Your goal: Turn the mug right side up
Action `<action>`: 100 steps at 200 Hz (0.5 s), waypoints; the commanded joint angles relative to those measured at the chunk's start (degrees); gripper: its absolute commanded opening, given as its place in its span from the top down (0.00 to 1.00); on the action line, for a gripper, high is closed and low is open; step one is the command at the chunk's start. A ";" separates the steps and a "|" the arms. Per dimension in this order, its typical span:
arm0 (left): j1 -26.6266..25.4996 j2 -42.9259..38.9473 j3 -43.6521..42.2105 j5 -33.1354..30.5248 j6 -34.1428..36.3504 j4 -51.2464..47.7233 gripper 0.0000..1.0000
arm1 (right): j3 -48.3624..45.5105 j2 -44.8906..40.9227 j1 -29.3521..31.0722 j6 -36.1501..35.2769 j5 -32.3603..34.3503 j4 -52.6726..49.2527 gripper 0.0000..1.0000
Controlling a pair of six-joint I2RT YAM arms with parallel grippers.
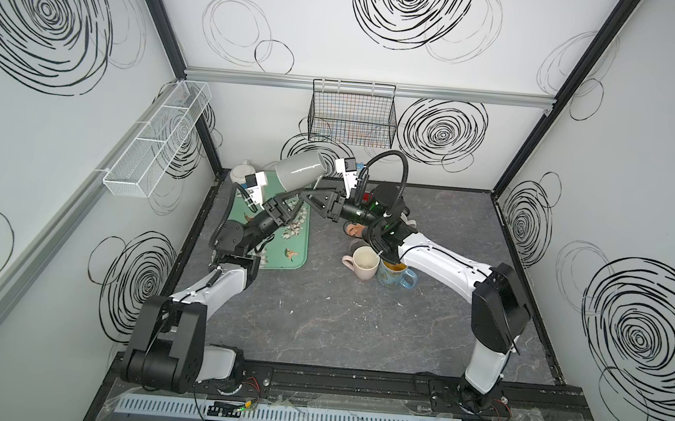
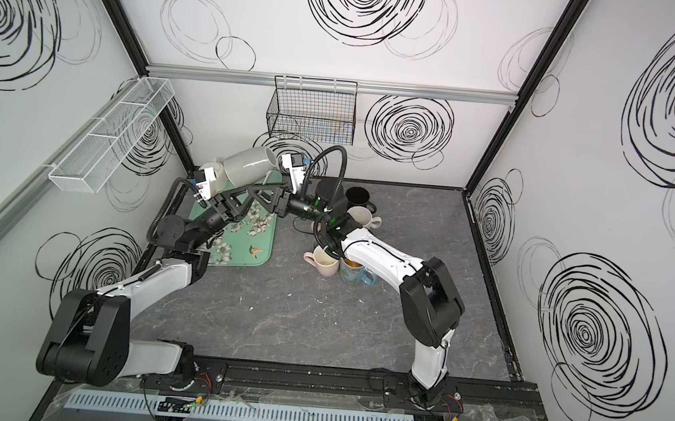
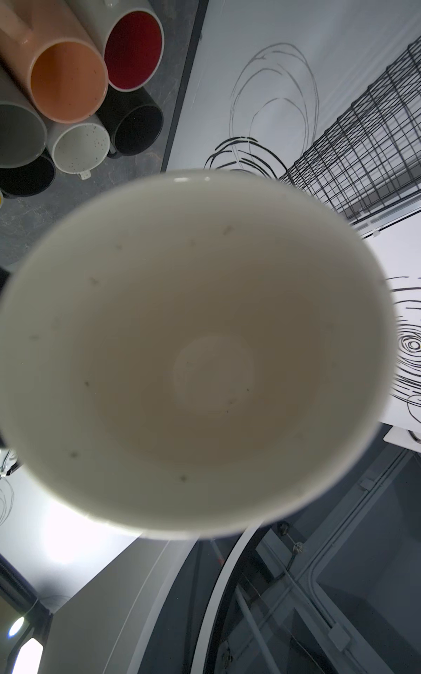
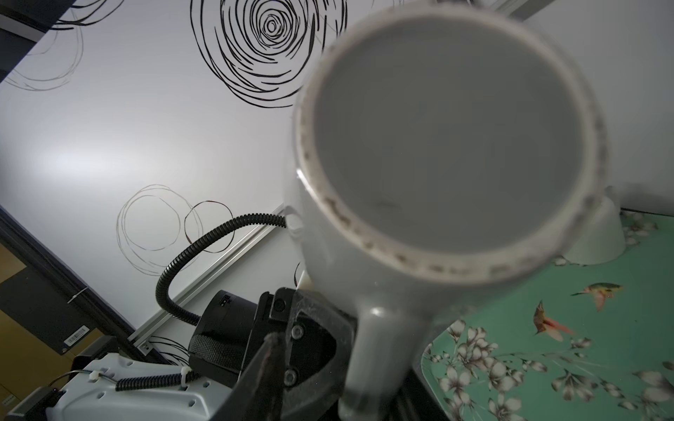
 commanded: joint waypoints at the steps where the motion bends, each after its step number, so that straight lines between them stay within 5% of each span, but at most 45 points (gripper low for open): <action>1: 0.65 -3.57 2.47 -1.53 2.78 5.29 1.00 | -0.50 -3.55 -1.77 -6.54 4.17 -8.62 0.51; 34: 1.30 -5.92 3.40 -1.13 6.56 0.62 1.00 | 0.26 -6.94 -2.36 -14.11 9.09 -21.10 0.46; 59: 1.94 -9.32 4.58 -0.78 14.68 -13.22 1.00 | 1.55 -9.17 -3.04 -21.08 17.60 -33.73 0.41; 100: 1.45 -12.29 5.85 -1.63 24.63 -27.02 1.00 | -4.58 -16.74 -4.88 -26.70 26.32 -38.36 0.39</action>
